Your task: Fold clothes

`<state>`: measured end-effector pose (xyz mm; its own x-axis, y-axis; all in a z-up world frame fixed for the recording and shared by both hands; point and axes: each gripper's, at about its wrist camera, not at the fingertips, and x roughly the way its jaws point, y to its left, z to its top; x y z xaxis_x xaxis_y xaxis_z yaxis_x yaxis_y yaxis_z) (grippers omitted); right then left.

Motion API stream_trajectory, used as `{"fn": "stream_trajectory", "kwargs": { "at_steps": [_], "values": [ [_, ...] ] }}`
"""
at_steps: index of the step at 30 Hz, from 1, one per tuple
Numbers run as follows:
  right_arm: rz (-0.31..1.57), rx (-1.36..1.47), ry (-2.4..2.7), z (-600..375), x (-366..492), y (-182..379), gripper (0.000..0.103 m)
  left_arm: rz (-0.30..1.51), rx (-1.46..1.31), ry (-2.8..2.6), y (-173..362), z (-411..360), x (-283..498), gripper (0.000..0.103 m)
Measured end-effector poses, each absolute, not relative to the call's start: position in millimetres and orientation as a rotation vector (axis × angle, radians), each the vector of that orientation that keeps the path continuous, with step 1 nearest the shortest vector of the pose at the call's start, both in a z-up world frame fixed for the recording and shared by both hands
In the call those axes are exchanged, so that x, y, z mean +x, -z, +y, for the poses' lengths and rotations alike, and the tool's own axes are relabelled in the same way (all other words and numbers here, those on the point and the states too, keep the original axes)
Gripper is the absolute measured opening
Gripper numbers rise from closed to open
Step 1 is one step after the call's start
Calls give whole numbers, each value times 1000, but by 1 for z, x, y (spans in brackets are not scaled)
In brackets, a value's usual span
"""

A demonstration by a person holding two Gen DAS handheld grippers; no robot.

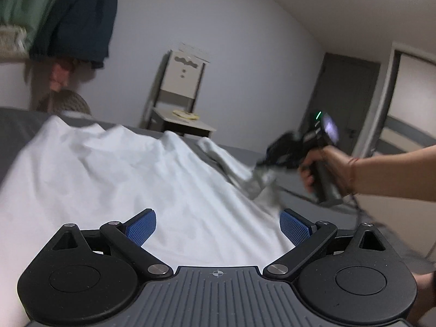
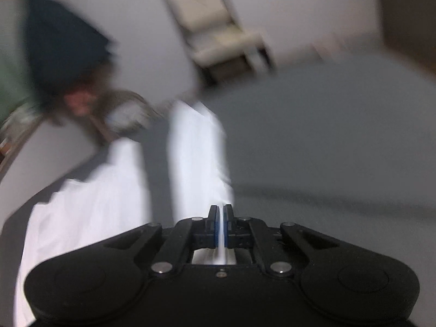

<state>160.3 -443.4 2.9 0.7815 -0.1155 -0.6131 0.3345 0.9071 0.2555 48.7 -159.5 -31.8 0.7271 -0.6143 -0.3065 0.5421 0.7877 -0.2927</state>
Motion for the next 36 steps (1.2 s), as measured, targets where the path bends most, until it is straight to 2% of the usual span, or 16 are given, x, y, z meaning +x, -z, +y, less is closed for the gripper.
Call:
{"fn": "stream_trajectory", "kwargs": {
  "at_steps": [3, 7, 8, 10, 11, 12, 13, 18, 22, 27, 28, 30, 31, 32, 36],
  "values": [
    [583, 102, -44, -363, 163, -19, 2, 375, -192, 556, 26, -153, 48, 98],
    [757, -207, -296, -256, 162, 7, 2, 399, -327, 453, 27, -128, 59, 98],
    [773, -231, -292, -245, 159, 12, 6, 412, -358, 434, 29, -122, 62, 98],
    [731, -180, -235, -250, 153, 9, 19, 427, -409, 409, 34, -113, 67, 98],
    [683, -129, -165, -264, 152, 4, 36, 434, -433, 396, 36, -109, 70, 98],
    [647, -73, -85, -280, 154, 0, 47, 436, -450, 392, 38, -107, 71, 98],
    [630, -10, 11, -299, 159, -3, 49, 439, -465, 388, 39, -106, 73, 98],
    [611, 455, 289, -412, 192, 3, 48, 441, -453, 431, 51, -114, 73, 98],
    [566, 741, 340, -458, 220, 19, 48, 442, -402, 492, 55, -125, 72, 98],
    [563, 852, 417, -475, 254, 48, 46, 452, -395, 520, 58, -128, 74, 98],
    [560, 860, 431, -474, 258, 55, 43, 452, -393, 524, 59, -129, 75, 98],
    [523, 903, 422, -477, 261, 63, 21, 453, -386, 530, 62, -130, 76, 98],
    [505, 920, 410, -479, 262, 65, 15, 455, -376, 535, 64, -132, 77, 98],
    [492, 925, 392, -480, 262, 65, 4, 458, -366, 540, 65, -134, 78, 98],
    [392, 878, 352, -486, 239, 32, 4, 455, -342, 556, 65, -138, 77, 98]
  ]
}}
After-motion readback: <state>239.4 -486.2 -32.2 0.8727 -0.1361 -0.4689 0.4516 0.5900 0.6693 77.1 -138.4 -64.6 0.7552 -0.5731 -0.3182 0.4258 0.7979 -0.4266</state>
